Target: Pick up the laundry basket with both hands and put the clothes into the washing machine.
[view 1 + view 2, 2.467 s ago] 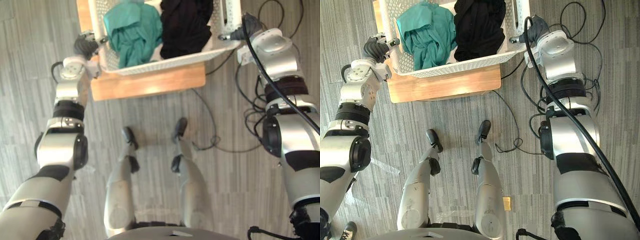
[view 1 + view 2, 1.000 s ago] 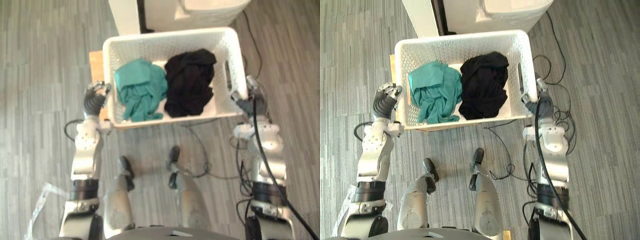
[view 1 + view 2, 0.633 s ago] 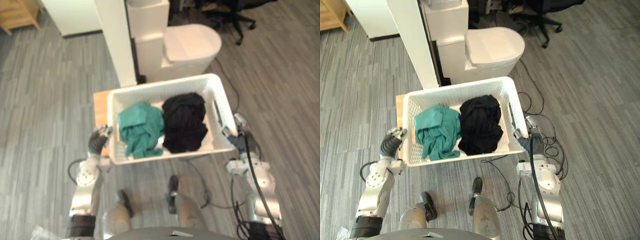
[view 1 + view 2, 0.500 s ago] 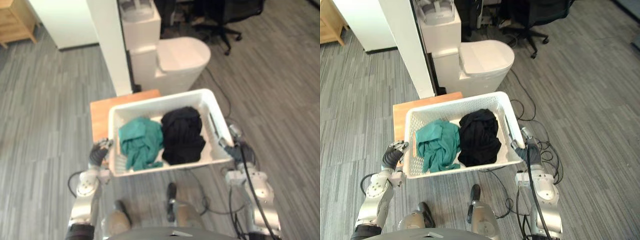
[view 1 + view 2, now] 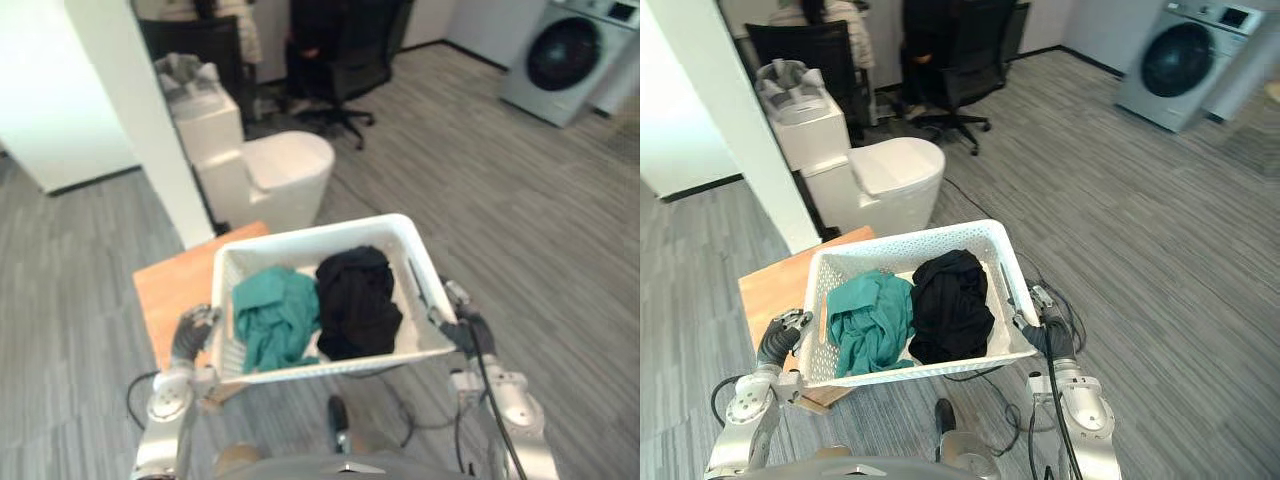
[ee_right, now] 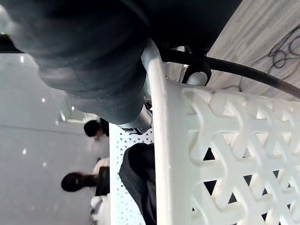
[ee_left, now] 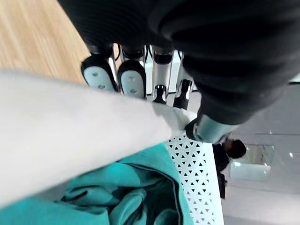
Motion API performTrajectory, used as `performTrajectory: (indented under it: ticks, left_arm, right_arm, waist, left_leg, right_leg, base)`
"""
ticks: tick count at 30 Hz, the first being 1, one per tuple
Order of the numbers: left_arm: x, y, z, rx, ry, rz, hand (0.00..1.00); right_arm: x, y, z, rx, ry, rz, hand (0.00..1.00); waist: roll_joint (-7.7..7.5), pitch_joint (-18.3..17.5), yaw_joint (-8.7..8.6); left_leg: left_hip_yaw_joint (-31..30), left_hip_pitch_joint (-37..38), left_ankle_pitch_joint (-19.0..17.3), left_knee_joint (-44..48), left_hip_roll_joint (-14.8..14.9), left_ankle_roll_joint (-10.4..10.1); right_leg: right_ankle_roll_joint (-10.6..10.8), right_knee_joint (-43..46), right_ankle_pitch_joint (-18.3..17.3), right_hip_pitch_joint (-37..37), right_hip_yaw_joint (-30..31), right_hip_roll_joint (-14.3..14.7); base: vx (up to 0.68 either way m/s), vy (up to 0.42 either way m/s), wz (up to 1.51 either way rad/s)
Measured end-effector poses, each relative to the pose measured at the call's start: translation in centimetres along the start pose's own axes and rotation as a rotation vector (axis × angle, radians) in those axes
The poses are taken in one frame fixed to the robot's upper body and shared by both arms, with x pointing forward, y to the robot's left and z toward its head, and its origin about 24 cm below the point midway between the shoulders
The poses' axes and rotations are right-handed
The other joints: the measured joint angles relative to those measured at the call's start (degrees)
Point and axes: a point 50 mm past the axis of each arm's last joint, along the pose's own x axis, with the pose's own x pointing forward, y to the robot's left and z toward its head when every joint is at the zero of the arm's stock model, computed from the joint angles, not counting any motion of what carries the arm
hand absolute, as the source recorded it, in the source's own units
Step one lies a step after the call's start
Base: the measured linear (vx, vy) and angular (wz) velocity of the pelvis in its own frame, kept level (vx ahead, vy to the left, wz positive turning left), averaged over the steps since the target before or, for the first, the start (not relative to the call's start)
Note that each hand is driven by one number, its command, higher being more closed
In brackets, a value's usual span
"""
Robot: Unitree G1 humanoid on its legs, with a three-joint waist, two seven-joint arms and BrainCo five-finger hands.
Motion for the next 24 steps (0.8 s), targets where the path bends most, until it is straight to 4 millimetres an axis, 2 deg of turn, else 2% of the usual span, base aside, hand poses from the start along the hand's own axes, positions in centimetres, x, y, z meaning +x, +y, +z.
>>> performTrajectory:
  ticks: [2, 4, 5, 6, 7, 8, 9, 10, 11, 12, 13, 14, 15, 16, 17, 19, 20, 21, 22, 23, 24]
  left_arm:
    - [0.0, -0.6, 1.6, -0.012, -0.071, -0.019, 1.0]
    - [0.3, -1.3, 3.3, -0.022, -0.146, -0.047, 1.0]
    - [0.8, -1.7, 4.2, -0.025, -0.18, -0.065, 1.0]
    - [1.1, -2.0, 4.5, -0.037, -0.193, -0.069, 1.0]
    - [1.5, -2.5, 5.2, -0.064, -0.22, -0.074, 1.0]
    - [1.5, -2.3, 5.4, -0.078, -0.231, -0.064, 1.0]
    - [1.5, -2.2, 5.4, -0.081, -0.229, -0.065, 1.0]
    - [1.5, -2.2, 5.2, -0.085, -0.221, -0.065, 1.0]
    - [1.4, -2.1, 5.0, -0.089, -0.215, -0.064, 1.0]
    - [1.4, -2.1, 5.0, -0.095, -0.216, -0.062, 1.0]
    - [1.4, -1.8, 5.1, -0.103, -0.221, -0.051, 1.0]
    - [1.5, -1.4, 5.0, -0.102, -0.217, -0.036, 1.0]
    - [1.6, -1.2, 4.9, -0.102, -0.21, -0.031, 1.0]
    - [1.7, -1.0, 4.4, -0.103, -0.19, -0.027, 1.0]
    - [1.9, -0.8, 4.2, -0.098, -0.179, -0.024, 1.0]
    - [2.2, -1.2, 2.9, -0.087, -0.117, -0.04, 1.0]
    - [2.2, -1.8, 2.2, -0.086, -0.086, -0.061, 1.0]
    - [2.4, -2.2, 2.2, -0.081, -0.081, -0.079, 1.0]
    - [2.4, -2.4, 2.3, -0.08, -0.086, -0.088, 1.0]
    - [2.6, -2.5, 2.6, -0.082, -0.095, -0.089, 1.0]
    - [2.6, -2.4, 2.5, -0.082, -0.094, -0.085, 1.0]
  right_arm:
    - [0.0, -0.3, 0.0, 0.005, -0.002, -0.029, 1.0]
    - [-0.2, -0.6, 0.0, 0.017, -0.002, -0.075, 1.0]
    - [-0.3, -0.8, 0.1, 0.029, -0.009, -0.109, 1.0]
    - [-0.2, -0.9, 0.3, 0.029, -0.018, -0.121, 1.0]
    - [0.2, -1.1, 0.6, 0.027, -0.034, -0.142, 1.0]
    - [0.5, -1.0, 0.9, 0.028, -0.046, -0.151, 1.0]
    - [0.5, -0.9, 0.8, 0.03, -0.046, -0.155, 1.0]
    - [0.6, -0.9, 0.6, 0.033, -0.036, -0.157, 1.0]
    - [0.7, -0.8, 0.4, 0.035, -0.029, -0.155, 1.0]
    - [0.9, -0.8, 0.3, 0.037, -0.027, -0.152, 1.0]
    - [1.7, -0.4, 0.3, 0.041, -0.027, -0.138, 1.0]
    - [2.6, 0.0, 0.2, 0.034, -0.024, -0.122, 1.0]
    - [2.9, 0.2, 0.1, 0.03, -0.017, -0.116, 1.0]
    - [3.1, 0.4, -0.1, 0.032, -0.007, -0.109, 1.0]
    - [3.2, 0.5, -0.2, 0.034, -0.004, -0.105, 1.0]
    - [2.9, 0.3, -0.8, 0.027, 0.029, -0.11, 1.0]
    - [2.4, -0.2, -1.2, 0.013, 0.049, -0.136, 1.0]
    - [2.2, -0.7, -1.3, 0.005, 0.051, -0.151, 1.0]
    - [2.2, -0.8, -1.2, 0.003, 0.048, -0.157, 1.0]
    - [2.2, -0.8, -1.2, 0.006, 0.047, -0.158, 1.0]
    - [2.2, -0.6, -1.2, 0.011, 0.049, -0.153, 1.0]
  waist:
    - [-0.02, 0.0, 0.1]
    - [0.12, 0.0, -0.05]
    - [-0.22, 0.1, -0.31]
    - [0.19, 0.2, -0.34]
    - [1.02, 1.0, 0.23]
    - [0.87, 1.2, 0.04]
    - [0.65, 1.4, 0.01]
    - [0.18, 1.2, -0.04]
    - [-0.15, 0.6, 0.07]
    - [-0.22, 0.3, 0.19]
    - [-0.36, 0.1, 0.31]
    - [-0.44, -0.1, 0.78]
    - [-0.63, -0.2, 1.12]
    - [-1.08, -0.4, 2.11]
    - [-1.29, -0.4, 2.52]
    - [-0.49, -0.9, 2.03]
    - [-1.04, -0.8, 1.44]
    - [-1.13, -1.0, 1.33]
    - [-1.1, -1.1, 1.22]
    - [-1.26, -1.1, 1.02]
    - [-1.77, -1.4, 0.93]
  left_leg:
    - [3.7, -0.5, -0.2, 0.1, -1.1, 0.8]
    - [6.7, -1.9, -1.2, 2.7, -1.4, 2.3]
    - [8.2, -2.6, -1.0, 3.4, -2.3, 3.3]
    - [8.7, -2.7, -0.4, 2.1, -2.4, 4.2]
    - [12.1, -1.6, 1.5, -1.5, -1.4, 5.5]
    - [15.5, 0.3, 2.9, -4.1, -1.4, 5.8]
    - [16.7, 1.5, 3.1, -4.9, -1.5, 5.7]
    - [19.9, 3.2, 3.2, -5.4, -1.3, 5.8]
    - [23.0, 3.9, 3.2, -5.5, -0.7, 5.8]
    - [24.3, 4.3, 3.2, -5.5, -0.3, 5.8]
    - [27.6, 4.2, 3.5, -5.2, 0.9, 5.3]
    - [31.3, 3.7, 3.5, -3.7, 3.1, 5.2]
    - [33.1, 3.2, 3.5, -2.3, 4.6, 5.2]
    - [35.0, 2.5, 3.4, 0.8, 7.1, 4.9]
    - [35.2, 2.1, 3.2, 2.3, 8.2, 4.6]
    - [34.5, 2.5, 4.0, 4.7, 12.5, 3.4]
    - [33.6, 3.1, 3.3, 5.5, 14.7, 0.6]
    - [32.6, 3.5, 2.4, 3.8, 14.6, -0.8]
    - [32.6, 3.6, 2.4, 2.5, 14.6, -0.9]
    - [33.1, 4.9, 4.5, 0.0, 14.6, -0.7]
    - [33.4, 6.1, 5.2, 0.0, 14.9, -1.7]
  right_leg:
    - [1.7, -0.6, 2.1, -2.1, 3.9, -0.6]
    - [1.7, -0.4, 3.3, -4.3, 6.2, -0.7]
    - [-3.1, -1.0, 2.8, -5.6, 6.3, -1.0]
    - [-7.3, -1.4, 0.5, -5.9, 3.2, -1.7]
    - [-11.3, 3.7, -5.7, -8.9, -7.0, -3.6]
    - [-10.7, 16.6, -9.1, -12.3, -16.3, -6.9]
    - [-10.8, 22.6, -11.3, -12.4, -19.6, -8.6]
    - [-10.9, 31.4, -16.3, -10.7, -24.9, -11.5]
    - [-10.8, 35.7, -21.6, -7.6, -29.0, -13.8]
    - [-10.6, 36.7, -23.5, -6.1, -30.6, -14.7]
    - [-9.1, 37.1, -26.4, -3.2, -33.1, -16.5]
    - [-7.6, 36.0, -27.6, -0.8, -34.9, -18.2]
    - [-7.3, 34.6, -27.6, 0.2, -35.6, -19.2]
    - [-5.2, 30.1, -26.5, 1.7, -36.0, -20.2]
    - [-1.6, 28.5, -25.5, 1.4, -35.6, -19.0]
    - [-1.5, 24.0, -24.8, 2.0, -32.9, -13.2]
    - [-1.9, 21.0, -24.1, 3.4, -30.0, -10.0]
    - [-2.5, 20.0, -23.3, 3.5, -28.3, -8.7]
    - [-3.0, 19.4, -22.8, 3.4, -27.1, -7.7]
    - [-3.4, 18.3, -22.0, 3.4, -24.8, -5.5]
    - [-3.4, 17.7, -21.7, 3.5, -23.3, -4.7]
  base:
    - [-0.09, 0.12, -1.01]
    - [-0.14, 0.12, -0.88]
    - [-0.13, 0.079, -0.53]
    - [-0.19, 0.084, -0.95]
    - [-0.19, 0.05, -1.14]
    - [-0.17, 0.051, -1.21]
    - [-0.11, 0.041, -1.15]
    - [-0.11, 0.021, -1.14]
    - [-0.1, -0.023, -1.17]
    - [-0.06, -0.085, -1.26]
    - [0.0, -0.143, -1.52]
    - [-0.01, -0.16, -1.66]
    - [-0.02, -0.26, -1.82]
    - [-0.02, -0.267, -1.51]
    - [-0.01, -0.339, -1.79]
    - [0.04, -0.318, -1.5]
    - [0.04, -0.255, -1.3]
    - [0.02, -0.166, -1.2]
    - [0.0, -0.123, -1.15]
    - [0.03, -0.086, -1.09]
    - [0.05, -0.092, -1.27]
